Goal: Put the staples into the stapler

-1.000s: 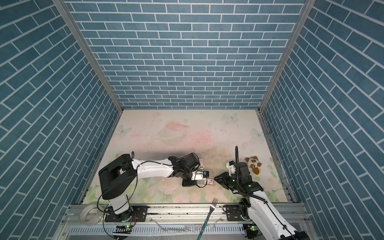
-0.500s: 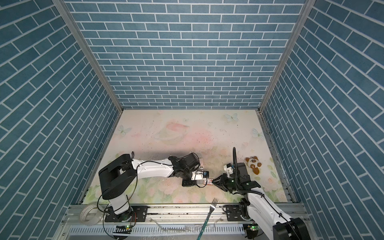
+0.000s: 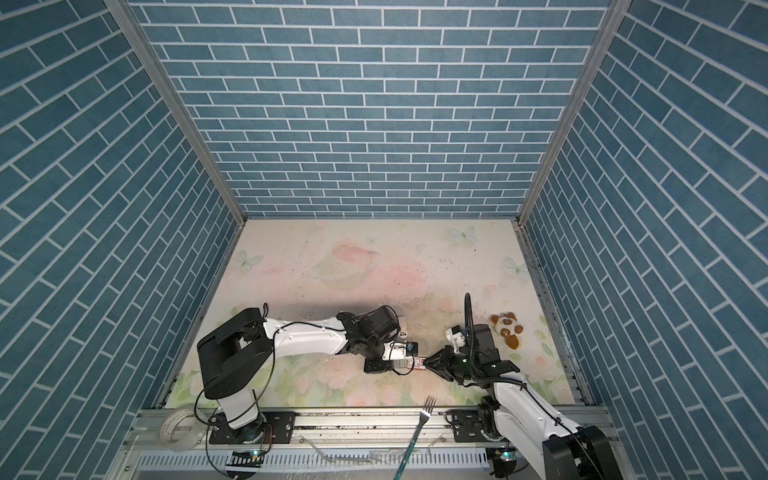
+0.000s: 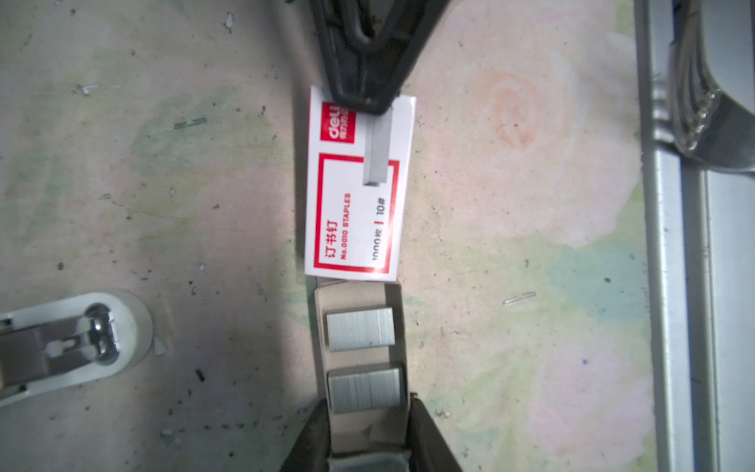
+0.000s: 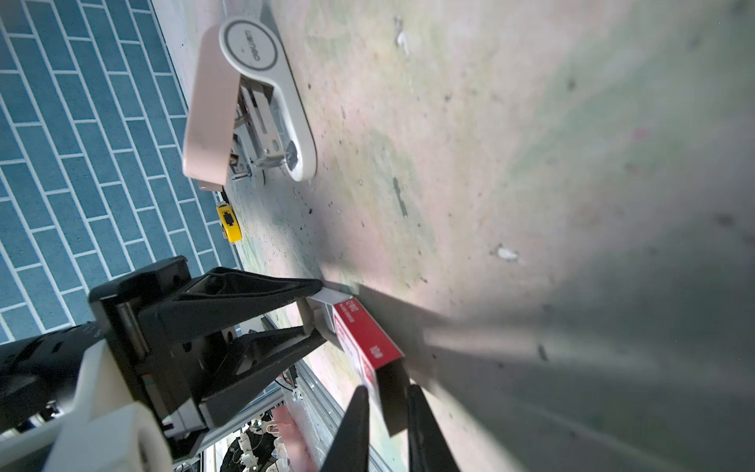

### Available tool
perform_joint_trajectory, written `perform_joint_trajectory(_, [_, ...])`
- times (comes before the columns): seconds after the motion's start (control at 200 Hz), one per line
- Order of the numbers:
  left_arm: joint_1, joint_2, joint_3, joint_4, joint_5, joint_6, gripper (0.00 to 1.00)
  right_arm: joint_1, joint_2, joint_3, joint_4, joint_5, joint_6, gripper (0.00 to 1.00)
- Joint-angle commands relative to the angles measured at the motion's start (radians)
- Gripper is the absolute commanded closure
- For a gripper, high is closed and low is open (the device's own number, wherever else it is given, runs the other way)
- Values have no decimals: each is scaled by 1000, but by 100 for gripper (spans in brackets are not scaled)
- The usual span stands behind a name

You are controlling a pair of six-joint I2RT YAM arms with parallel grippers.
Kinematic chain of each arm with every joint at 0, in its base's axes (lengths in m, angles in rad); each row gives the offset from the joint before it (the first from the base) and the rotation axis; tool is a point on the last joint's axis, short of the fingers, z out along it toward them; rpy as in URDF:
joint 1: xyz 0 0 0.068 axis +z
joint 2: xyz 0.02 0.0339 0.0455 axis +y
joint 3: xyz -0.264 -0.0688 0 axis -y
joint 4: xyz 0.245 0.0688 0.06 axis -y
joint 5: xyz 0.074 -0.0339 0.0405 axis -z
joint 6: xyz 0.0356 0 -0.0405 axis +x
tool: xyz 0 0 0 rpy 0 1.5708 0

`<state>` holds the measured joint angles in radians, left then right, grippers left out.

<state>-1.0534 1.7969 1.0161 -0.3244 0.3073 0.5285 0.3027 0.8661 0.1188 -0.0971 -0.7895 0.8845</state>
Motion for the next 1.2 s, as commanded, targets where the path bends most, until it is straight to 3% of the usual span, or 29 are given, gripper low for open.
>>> perform_joint_trajectory(0.0, [-1, 30, -11, -74, -24, -3, 68, -2, 3, 23, 16, -19, -13, 83])
perform_joint_trajectory(0.45, [-2, 25, -11, -76, -20, -2, 67, -3, 55, 24, 62, -47, -30, 84])
perform_joint_trajectory(0.83, [-2, 22, -14, -87, -16, 2, 67, -3, 76, 25, 77, -46, -53, 92])
perform_joint_trajectory(1.195, [3, 18, -23, -94, -17, 9, 67, -3, 13, 44, -40, 1, -91, 100])
